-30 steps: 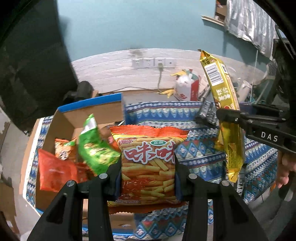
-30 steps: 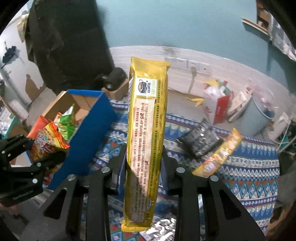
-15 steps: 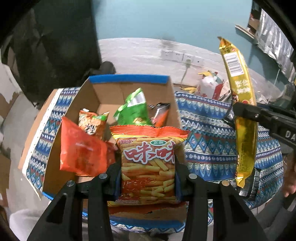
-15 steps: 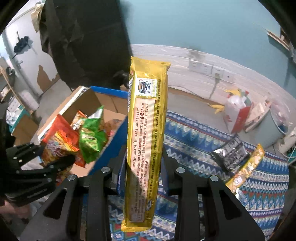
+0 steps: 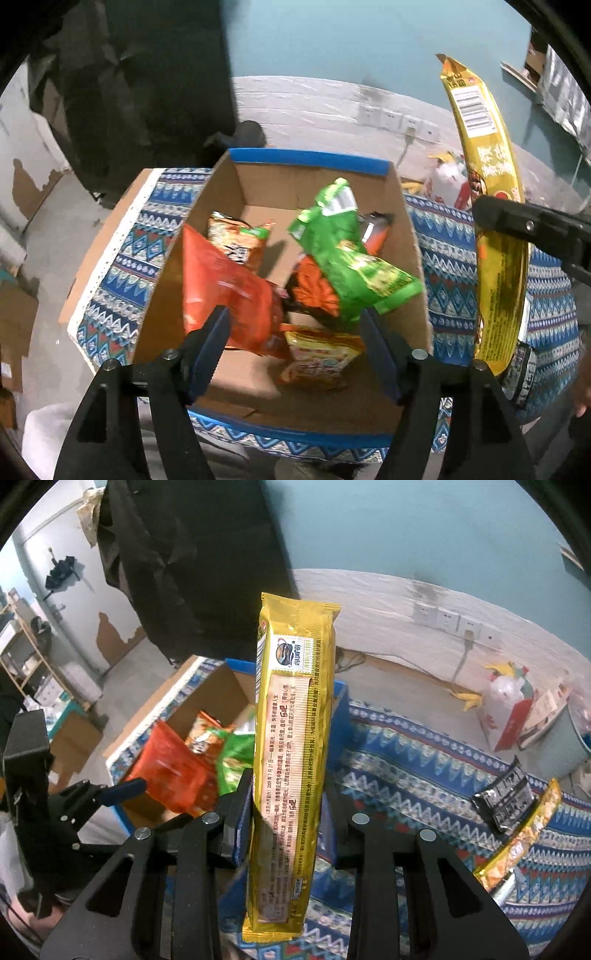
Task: Organize snacks
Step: 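Lift both held snacks and carry them over the cardboard box, then open the left tool and the right tool, dropping snacks into the box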
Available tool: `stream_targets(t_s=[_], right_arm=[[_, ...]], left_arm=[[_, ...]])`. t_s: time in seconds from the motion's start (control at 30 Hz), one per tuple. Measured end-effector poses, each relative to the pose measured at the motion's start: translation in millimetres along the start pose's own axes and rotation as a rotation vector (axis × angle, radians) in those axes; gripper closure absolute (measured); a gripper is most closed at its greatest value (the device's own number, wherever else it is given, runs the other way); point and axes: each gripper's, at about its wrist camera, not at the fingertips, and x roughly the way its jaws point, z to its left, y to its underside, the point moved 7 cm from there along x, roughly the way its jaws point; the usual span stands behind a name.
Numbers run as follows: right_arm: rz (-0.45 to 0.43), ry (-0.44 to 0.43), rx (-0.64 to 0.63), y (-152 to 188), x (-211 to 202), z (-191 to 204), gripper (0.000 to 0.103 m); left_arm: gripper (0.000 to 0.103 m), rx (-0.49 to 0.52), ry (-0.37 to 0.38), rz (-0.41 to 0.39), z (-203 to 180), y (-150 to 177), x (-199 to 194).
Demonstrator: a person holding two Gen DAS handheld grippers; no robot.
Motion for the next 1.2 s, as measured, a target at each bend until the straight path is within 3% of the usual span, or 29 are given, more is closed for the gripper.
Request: stream_targets(t_s=[0.4,0.67,0.8,0.9,1.1,1.2], right_arm=[[0.019,-0.060,-0.040,-16,27,46,0.073],[0.079,-0.084,-0.039,-12,63,67,0.072],[0.106,-0.094,-0.031,-7,71,71,0.067],[0.098,-0.073,-0.039,-7,68,68,0.055],[0.077,-0.051,-0.015,-5,50,50,0.043],[0.066,-0.031,0.002,-5,40,37,0.041]], left_arm=[[0.030,-0.139,-0.045,-0.033,63,-10,-11],[0.030,-0.158,-0.057,-0.018,73,-4,-8],[0.030,-0.159,-0.054,-0.016,73,-4,-7],[0.030,-0.159,-0.044,-0.015,70,-6,-7],[0.030,-0.134,-0.005,-0.014,52,-8,-7],[0.030,-0.115,0.008,-0.018,40,-9,-9]])
